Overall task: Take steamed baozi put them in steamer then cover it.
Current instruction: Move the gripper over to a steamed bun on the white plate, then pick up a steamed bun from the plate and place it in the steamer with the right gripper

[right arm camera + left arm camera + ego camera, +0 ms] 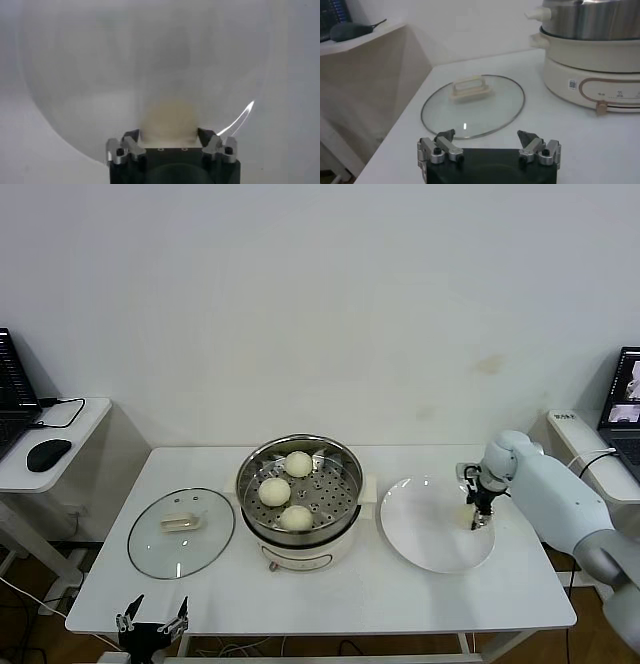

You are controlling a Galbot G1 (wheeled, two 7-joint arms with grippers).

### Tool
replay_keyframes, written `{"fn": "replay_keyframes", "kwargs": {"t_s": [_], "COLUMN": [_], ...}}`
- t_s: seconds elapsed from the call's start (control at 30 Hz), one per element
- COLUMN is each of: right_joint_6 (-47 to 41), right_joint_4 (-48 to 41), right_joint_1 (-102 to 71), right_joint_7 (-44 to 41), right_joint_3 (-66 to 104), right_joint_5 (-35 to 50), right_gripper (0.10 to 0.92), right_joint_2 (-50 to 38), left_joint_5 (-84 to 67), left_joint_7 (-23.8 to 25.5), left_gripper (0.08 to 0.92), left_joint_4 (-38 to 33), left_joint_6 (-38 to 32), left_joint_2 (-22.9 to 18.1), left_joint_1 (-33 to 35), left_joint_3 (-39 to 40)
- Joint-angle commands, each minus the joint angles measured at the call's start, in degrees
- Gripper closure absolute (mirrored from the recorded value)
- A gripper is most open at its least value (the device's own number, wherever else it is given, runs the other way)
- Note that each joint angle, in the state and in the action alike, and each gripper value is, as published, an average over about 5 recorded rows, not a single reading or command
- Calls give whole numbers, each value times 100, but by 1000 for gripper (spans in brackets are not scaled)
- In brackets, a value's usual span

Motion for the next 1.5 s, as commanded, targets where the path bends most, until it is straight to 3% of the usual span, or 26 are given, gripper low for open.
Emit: {"fn": "replay_keyframes", "kwargs": {"t_s": [0.03, 0.2, 0.47, 0.8, 1.13, 1.5], "right_joint_6": [-86, -348, -1082, -1957, -2136, -2093], "right_joint_4": [98, 619, 2040, 2560, 2318, 1514], "right_joint_1": [98, 448, 1959, 4213, 4768, 4135], "right_joint_7": [-10, -205, -494, -527, -520, -482], "right_joint_3": [-12, -263, -1689, -3665, -4148, -4136], "right_joint_5": [278, 910, 2814, 5193, 5695, 5152], "right_gripper": [481, 498, 499, 499, 499, 499], "right_joint_2": [-72, -372, -949, -467, 837, 1996], "left_joint_5": [7, 51, 216, 339, 440, 352], "left_joint_7": [-12, -33, -81, -154, -218, -234], "left_gripper": [177, 177, 177, 177, 177, 177], "left_joint_4": [14, 9, -22, -187, -247, -414], "left_joint_6": [-8, -12, -26, -58, -122, -148], "left_joint_2": [-3, -16, 37, 39, 46, 64], "left_joint_1": [-27, -86, -163, -183, -220, -155], "left_joint_3": [15, 47, 45, -24, -49, -70]}}
